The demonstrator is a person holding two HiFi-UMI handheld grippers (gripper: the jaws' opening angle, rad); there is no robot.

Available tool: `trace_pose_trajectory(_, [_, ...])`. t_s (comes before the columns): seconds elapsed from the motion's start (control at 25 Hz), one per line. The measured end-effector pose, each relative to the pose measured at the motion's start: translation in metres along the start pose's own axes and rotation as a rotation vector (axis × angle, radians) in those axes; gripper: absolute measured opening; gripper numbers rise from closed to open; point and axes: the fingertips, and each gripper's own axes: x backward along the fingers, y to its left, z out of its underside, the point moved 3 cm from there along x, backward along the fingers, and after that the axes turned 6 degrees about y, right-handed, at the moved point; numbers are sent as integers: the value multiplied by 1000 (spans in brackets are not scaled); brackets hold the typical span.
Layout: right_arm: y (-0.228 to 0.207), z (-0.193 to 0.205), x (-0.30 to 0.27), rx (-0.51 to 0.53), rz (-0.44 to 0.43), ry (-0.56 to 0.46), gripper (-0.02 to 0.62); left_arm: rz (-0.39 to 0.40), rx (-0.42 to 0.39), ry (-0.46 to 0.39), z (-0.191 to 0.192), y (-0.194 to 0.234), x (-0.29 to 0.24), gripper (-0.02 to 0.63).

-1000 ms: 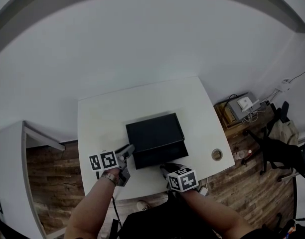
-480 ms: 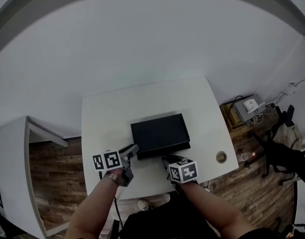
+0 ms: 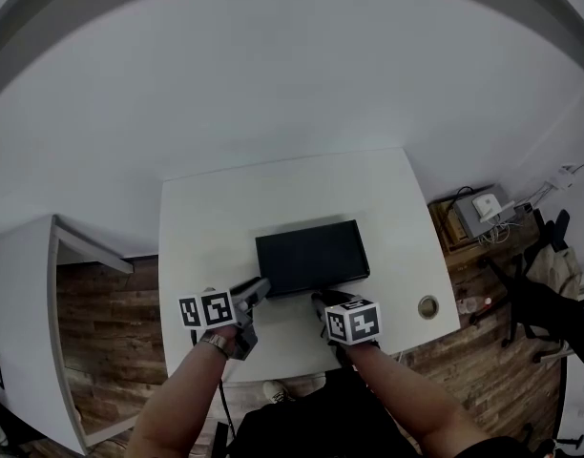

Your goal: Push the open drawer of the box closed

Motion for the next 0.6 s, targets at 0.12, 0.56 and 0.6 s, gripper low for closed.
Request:
trace_pose_trajectory(0.12, [0,-1,-1,-2,-2,0,67,1,-6,-1,0,-1,0,126])
trace_pose_trajectory(0.56, [-2,-2,-1,-5,-16,-8,69,2,-30,-1,1,-3,0,129])
trace_pose_trajectory(0.6, [-2,-2,-1,-1,-17,-11,69,4,-40,-5,0,-3,0,131])
